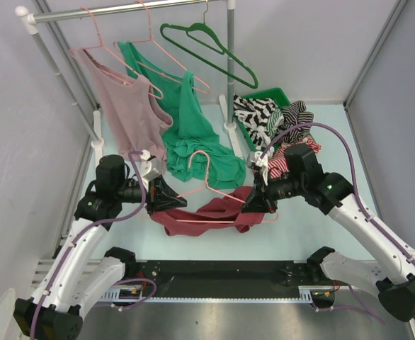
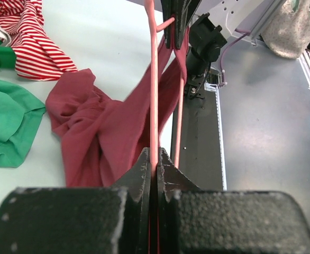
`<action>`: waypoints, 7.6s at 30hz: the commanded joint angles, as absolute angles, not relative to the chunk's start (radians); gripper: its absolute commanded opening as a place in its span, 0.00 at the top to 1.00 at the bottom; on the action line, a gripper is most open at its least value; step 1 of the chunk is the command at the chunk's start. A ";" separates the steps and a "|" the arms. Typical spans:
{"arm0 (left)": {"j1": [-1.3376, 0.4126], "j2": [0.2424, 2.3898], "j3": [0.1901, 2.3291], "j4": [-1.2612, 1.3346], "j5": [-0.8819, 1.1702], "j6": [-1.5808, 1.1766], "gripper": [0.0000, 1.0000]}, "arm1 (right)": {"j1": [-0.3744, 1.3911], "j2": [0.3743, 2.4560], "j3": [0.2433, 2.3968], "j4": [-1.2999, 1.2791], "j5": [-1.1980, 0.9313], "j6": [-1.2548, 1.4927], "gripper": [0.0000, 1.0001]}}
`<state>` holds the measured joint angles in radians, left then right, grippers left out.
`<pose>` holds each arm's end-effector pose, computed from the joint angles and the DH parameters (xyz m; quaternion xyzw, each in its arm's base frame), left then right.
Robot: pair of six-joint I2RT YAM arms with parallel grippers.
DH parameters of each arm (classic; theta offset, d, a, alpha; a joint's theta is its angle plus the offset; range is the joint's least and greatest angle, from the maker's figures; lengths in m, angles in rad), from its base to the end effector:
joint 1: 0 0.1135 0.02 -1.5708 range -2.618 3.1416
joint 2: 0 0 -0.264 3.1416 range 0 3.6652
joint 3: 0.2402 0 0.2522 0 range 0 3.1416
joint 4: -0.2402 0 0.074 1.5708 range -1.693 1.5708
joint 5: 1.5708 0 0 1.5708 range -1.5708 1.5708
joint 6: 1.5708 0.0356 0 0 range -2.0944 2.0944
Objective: Place the tank top on the hanger
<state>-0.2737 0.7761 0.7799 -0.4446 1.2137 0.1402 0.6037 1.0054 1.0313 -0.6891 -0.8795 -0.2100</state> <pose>0.1397 -0.0739 0.3225 0.4414 0.6162 -0.5099 0.4067 0.1475 0.1350 0.3432 -0.4932 0.6730 0.4528 0.3142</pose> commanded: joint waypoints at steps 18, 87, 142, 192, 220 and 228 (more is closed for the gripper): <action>-0.261 0.784 0.879 -0.376 1.065 0.095 0.13 | 0.772 0.793 0.865 -0.298 -0.529 -0.048 1.00; 0.072 0.615 0.815 0.101 0.483 -0.833 0.15 | 0.971 1.753 1.738 0.198 -0.015 0.097 1.00; -0.110 0.816 0.785 0.216 0.278 -0.900 0.74 | 1.055 1.842 1.818 0.216 -0.021 0.066 1.00; 0.141 0.914 0.971 0.182 0.529 -0.824 1.00 | 1.049 1.375 1.244 0.350 0.152 0.038 0.00; 0.230 1.154 1.233 0.270 0.525 -1.009 1.00 | 1.046 1.227 1.086 0.298 0.175 0.095 0.00; 0.112 1.019 1.073 0.276 0.427 -0.989 1.00 | 1.045 1.230 1.088 0.278 0.173 0.113 0.00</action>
